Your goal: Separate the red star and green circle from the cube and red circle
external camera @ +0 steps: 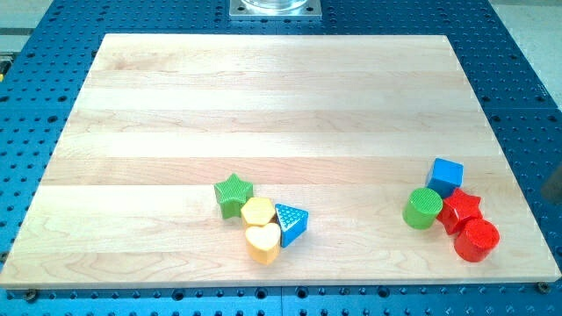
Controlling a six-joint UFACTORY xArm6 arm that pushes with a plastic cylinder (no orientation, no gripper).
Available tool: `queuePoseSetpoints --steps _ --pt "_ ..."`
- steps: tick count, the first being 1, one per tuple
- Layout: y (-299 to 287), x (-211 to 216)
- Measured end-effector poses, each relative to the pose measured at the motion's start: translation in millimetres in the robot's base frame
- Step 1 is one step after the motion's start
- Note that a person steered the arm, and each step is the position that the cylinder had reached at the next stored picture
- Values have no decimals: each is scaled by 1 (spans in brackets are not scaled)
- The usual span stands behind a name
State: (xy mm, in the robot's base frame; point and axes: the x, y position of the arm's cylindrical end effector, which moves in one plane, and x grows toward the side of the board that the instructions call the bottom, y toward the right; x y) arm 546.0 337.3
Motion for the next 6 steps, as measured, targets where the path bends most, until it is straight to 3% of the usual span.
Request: queuePoseSetpoints --steps 1,2,6 --pt "-69 35" --pt "-94 36" --pt "-132 -14"
